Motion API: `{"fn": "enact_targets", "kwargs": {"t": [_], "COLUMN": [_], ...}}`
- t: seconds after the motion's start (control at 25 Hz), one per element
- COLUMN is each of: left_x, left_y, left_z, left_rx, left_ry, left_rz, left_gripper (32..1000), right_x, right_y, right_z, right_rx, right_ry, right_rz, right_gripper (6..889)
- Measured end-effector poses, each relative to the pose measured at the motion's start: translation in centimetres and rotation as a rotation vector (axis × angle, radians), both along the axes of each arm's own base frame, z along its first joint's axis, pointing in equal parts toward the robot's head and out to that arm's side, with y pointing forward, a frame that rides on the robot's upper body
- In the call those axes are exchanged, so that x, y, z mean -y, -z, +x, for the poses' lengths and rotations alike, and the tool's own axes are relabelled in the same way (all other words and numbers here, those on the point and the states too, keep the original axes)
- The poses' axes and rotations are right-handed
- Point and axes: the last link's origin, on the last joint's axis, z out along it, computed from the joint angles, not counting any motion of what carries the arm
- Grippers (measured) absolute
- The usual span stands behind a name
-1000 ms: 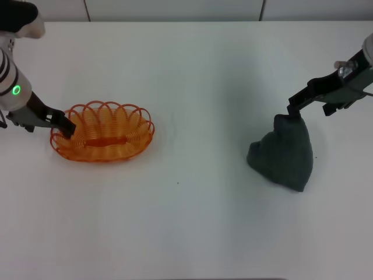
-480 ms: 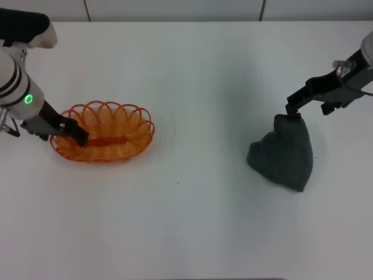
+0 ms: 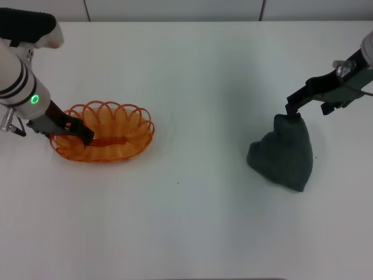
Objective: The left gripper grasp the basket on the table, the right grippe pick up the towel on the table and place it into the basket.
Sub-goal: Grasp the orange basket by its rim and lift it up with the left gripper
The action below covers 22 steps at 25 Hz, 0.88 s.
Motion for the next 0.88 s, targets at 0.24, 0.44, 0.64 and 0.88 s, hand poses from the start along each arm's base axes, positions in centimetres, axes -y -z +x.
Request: {"fn": "enact_targets", "kwargs": {"t": [0.24, 0.44, 0.64, 0.88], "left_x": [0.01, 0.01, 0.02, 0.07], "left_y": [0.26, 0.32, 0.09, -0.15], "left_z": [-0.10, -0.14, -0.36, -0.58], "left_rx": [-0.002, 0.012, 0.061, 0.080], "left_ry": [0.001, -0.005, -0.027, -0.032], "left_rz": [-0.001, 0.009, 0.036, 0.041], "left_gripper": [875, 871, 525, 383], "right_x": [-0.03, 0.04, 0.01, 0.14], "right_y": [-0.01, -0.01, -0.03, 0.09], "right_z": [0.01, 0.17, 0.26, 0.52], "right_rx": [0.000, -0.001, -0.002, -0.004], "right_ry": [-0.001, 0.002, 0.002, 0.012], "right_rz": [0.002, 0.003, 0.009, 0.005], "right_gripper": [854, 855, 855, 855]}}
